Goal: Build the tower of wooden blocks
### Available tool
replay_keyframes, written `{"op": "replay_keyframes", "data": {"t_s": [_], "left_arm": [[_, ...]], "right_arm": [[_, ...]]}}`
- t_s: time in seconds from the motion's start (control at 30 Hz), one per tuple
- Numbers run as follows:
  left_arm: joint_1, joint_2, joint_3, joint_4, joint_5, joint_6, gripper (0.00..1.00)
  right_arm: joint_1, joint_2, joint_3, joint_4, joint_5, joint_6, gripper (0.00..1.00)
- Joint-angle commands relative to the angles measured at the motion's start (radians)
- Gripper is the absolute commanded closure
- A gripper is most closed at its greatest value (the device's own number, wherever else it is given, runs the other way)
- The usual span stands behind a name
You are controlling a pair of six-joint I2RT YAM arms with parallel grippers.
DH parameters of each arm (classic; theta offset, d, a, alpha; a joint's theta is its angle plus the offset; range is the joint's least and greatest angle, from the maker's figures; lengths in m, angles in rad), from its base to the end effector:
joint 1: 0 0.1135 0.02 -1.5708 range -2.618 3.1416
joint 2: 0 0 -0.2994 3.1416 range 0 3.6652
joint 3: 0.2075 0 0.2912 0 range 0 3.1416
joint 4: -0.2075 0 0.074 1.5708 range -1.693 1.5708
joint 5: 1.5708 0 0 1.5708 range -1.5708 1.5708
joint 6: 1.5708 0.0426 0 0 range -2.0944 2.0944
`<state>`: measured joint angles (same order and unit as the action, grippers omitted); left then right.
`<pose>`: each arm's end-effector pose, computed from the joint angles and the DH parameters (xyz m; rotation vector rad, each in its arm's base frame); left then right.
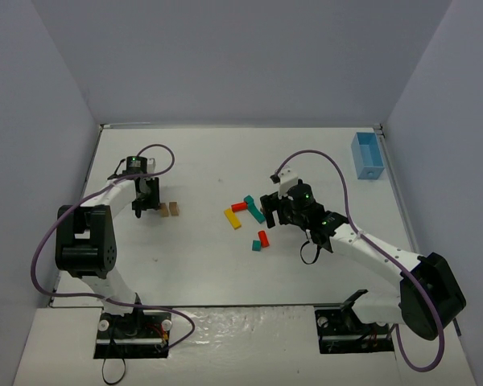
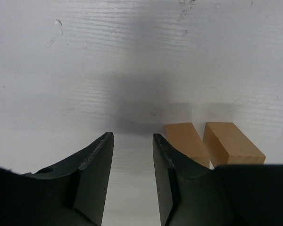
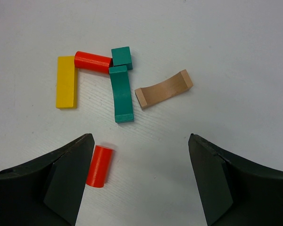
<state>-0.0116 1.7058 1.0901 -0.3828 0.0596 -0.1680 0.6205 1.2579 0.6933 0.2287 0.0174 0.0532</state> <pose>0.3906 -0.0071 0.1966 -0.1785 2.5670 -0.1443 0.2533 0.1801 0.2581 -0.5289 1.8571 0.4373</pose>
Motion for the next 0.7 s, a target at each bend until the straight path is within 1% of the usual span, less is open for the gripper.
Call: {"op": "replay_keyframes", "data": {"t_s": [0.0,0.1,0.67], "left_arm": [[0.005,-0.011,0.037,0.041,0.029,0.009,0.65],[0.005,-0.008,0.036,0.047,0.039,0.021,0.65],[0.005,0.015,0.059,0.071,0.047,0.127,0.64]], "right_arm": [[-0.008,0.003,0.003,0.075,-0.007,0.003,0.21],[-0.008,0.001,0.005,0.074,-0.036,0.002,0.21],[-0.008,0.009,0.006,0.077,-0.048,0.0,0.21]]}}
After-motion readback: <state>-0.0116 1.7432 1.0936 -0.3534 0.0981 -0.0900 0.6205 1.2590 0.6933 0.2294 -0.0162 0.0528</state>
